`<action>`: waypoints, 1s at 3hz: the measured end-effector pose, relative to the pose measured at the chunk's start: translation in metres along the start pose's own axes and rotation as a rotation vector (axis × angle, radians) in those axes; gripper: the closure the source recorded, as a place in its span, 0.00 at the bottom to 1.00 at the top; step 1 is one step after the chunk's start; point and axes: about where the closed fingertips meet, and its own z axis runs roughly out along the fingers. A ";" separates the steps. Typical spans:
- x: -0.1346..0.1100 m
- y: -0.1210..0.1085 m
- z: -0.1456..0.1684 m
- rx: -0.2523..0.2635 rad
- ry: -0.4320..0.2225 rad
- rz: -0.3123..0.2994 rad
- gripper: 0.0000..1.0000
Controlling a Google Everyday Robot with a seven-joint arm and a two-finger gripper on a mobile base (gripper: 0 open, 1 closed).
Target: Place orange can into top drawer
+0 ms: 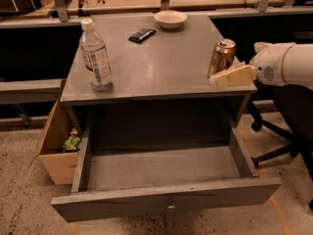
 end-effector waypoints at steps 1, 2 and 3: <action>0.004 -0.006 0.012 0.041 -0.023 0.001 0.00; 0.006 -0.017 0.025 0.069 -0.073 0.003 0.00; 0.007 -0.029 0.041 0.077 -0.114 0.004 0.00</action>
Offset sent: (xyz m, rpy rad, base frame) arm 0.0474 -0.0093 -0.0211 0.0616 -0.1394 -0.0762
